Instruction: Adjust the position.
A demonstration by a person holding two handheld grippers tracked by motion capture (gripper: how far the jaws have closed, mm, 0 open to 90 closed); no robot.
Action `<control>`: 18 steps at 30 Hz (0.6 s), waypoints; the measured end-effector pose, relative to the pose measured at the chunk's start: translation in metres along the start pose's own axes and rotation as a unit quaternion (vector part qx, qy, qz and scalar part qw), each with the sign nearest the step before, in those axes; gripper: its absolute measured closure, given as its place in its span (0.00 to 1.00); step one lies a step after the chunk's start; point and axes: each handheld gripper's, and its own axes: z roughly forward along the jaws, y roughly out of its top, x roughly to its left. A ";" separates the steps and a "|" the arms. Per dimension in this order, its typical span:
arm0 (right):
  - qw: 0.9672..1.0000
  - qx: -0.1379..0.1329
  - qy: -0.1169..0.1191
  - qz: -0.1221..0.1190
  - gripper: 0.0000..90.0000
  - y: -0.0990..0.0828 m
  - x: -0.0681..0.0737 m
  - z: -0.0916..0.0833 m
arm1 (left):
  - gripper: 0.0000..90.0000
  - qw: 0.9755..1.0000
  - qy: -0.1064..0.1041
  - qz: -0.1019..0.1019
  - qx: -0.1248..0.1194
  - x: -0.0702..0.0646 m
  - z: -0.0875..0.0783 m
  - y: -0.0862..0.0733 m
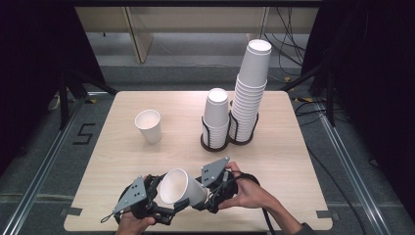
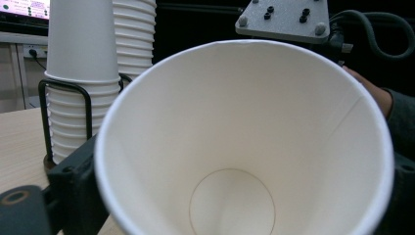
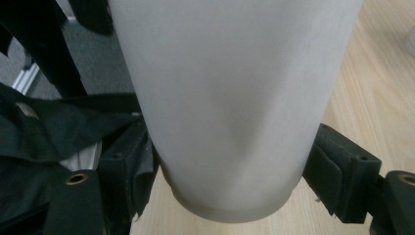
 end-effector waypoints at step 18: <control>0.998 -0.008 -0.009 0.064 0.23 -0.012 -0.007 0.007 | 0.14 0.997 0.063 0.021 0.040 0.008 -0.004 0.002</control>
